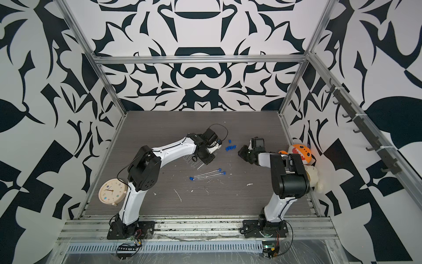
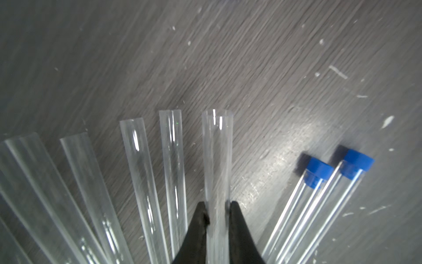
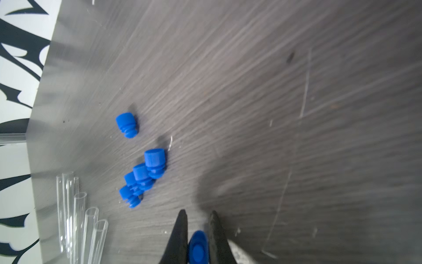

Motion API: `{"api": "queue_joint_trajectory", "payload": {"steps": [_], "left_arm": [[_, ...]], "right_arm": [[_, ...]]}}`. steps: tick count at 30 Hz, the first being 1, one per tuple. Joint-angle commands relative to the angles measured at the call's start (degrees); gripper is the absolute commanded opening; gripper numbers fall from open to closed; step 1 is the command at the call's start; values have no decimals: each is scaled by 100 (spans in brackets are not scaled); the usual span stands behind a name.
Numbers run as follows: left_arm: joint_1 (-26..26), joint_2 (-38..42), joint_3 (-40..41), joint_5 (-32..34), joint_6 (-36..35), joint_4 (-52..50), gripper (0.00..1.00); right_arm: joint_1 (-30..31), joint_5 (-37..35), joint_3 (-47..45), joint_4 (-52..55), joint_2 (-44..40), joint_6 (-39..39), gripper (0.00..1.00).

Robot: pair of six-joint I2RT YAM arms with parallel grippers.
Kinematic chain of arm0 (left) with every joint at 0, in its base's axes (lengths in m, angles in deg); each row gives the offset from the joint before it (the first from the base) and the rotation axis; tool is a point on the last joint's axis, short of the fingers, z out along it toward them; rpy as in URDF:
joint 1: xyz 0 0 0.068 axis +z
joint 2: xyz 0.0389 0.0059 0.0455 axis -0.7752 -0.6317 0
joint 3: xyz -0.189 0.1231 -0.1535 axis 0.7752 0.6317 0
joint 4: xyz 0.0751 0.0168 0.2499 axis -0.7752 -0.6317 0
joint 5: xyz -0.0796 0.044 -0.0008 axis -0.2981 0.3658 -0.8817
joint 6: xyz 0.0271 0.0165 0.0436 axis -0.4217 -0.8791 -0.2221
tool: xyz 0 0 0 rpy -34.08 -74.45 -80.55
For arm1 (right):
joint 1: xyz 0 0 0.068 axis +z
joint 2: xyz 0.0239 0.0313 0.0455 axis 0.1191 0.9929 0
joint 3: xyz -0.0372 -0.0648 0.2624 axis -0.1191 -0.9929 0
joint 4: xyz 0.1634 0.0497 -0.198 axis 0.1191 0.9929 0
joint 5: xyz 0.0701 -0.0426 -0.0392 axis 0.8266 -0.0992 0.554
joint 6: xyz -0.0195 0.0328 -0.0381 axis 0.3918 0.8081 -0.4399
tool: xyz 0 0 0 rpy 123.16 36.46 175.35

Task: Remove stoppers from test tubes
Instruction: Place the test tube at the center of the board.

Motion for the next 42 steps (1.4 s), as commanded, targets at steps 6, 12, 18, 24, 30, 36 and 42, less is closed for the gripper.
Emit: {"api": "queue_joint_trajectory", "payload": {"steps": [6, 12, 18, 24, 30, 36, 42], "left_arm": [[27, -223, -137, 145, 16, -215, 0], [14, -350, -199, 243, -13, -272, 0], [13, -346, -155, 218, 33, -202, 2], [13, -299, -172, 159, 86, -190, 18], [13, -111, -212, 123, 69, -213, 43], [13, 154, -309, 249, 68, -311, 50], [-106, 677, 105, 281, -161, -293, 52]], "right_arm": [[-40, 17, 107, -365, 246, 71, 0], [-45, 14, 127, -422, 350, 102, 7], [-41, -33, 85, -418, 263, 105, 13], [-45, -70, 32, -411, 82, 81, 21], [-44, -131, 74, -162, -203, -64, 32], [-38, -277, 97, 215, -625, -276, 39], [-12, -457, -54, 948, -1310, -730, 43]]}}
